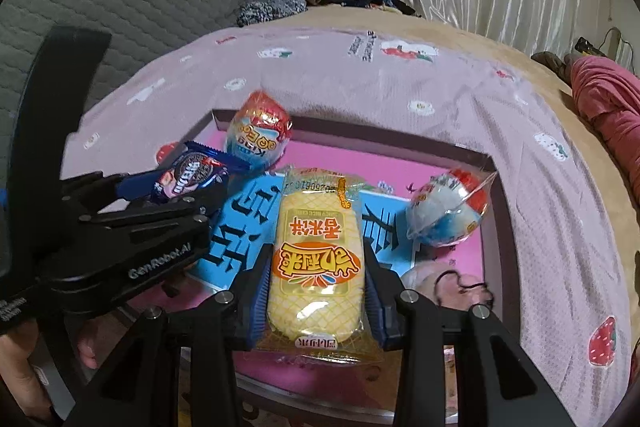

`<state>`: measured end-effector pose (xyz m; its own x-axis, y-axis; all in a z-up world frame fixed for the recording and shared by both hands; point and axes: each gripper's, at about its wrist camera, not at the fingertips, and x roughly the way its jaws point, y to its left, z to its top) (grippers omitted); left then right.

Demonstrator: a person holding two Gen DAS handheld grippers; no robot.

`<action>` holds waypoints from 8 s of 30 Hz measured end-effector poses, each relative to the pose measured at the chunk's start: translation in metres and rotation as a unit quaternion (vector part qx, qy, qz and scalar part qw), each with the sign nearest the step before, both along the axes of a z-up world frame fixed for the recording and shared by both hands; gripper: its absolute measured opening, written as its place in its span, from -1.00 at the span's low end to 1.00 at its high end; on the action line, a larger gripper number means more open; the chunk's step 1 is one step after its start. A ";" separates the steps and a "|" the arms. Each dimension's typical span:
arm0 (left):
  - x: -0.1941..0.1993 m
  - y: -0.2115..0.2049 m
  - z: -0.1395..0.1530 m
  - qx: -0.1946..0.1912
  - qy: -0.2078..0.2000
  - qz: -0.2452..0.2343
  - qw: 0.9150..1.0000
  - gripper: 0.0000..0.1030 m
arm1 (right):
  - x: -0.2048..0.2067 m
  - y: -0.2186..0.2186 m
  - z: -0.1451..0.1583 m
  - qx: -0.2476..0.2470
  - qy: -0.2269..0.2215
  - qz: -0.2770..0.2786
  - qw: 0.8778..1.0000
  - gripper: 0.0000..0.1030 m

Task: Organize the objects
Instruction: 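Lower the cookie packet and yellow cake onto the book and open both grippers, then pull both grippers back from the tray toward the sponge cake and green ring, then grasp the wrapped sponge cake with the left gripper while the right grasps the green ring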

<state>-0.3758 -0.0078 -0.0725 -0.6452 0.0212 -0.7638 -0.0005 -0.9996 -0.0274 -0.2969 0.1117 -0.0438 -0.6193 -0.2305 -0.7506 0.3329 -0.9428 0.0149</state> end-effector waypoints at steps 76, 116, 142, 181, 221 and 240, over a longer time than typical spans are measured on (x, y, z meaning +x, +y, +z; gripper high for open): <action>0.133 -0.036 0.112 -0.013 0.063 0.029 0.998 0.51 | 0.098 0.019 0.112 0.000 0.085 -0.053 0.995 0.62; 0.342 -0.028 0.243 -0.034 0.148 0.023 0.988 0.62 | 0.281 0.037 0.236 0.017 0.174 -0.059 0.983 0.77; 0.391 -0.009 0.246 -0.050 0.155 0.007 0.987 0.62 | 0.328 0.042 0.226 0.034 0.171 -0.058 0.983 0.86; 0.311 0.015 0.113 -0.049 0.026 -0.025 0.998 0.62 | 0.272 0.058 0.113 0.049 0.057 -0.068 0.995 0.87; 0.168 0.049 0.016 0.001 -0.079 -0.053 0.995 0.62 | 0.164 0.046 -0.003 0.066 -0.052 -0.059 0.995 0.86; 0.149 0.042 -0.021 0.019 -0.123 -0.038 0.992 0.62 | 0.149 0.038 -0.028 0.037 -0.071 -0.038 0.996 0.27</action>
<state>-0.2270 0.0342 -0.0935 -0.4350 0.0946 -0.8954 -0.0646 -0.9952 -0.0738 -0.1475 0.1502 -0.0716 -0.5190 -0.1271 -0.8453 0.2597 -0.9656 -0.0142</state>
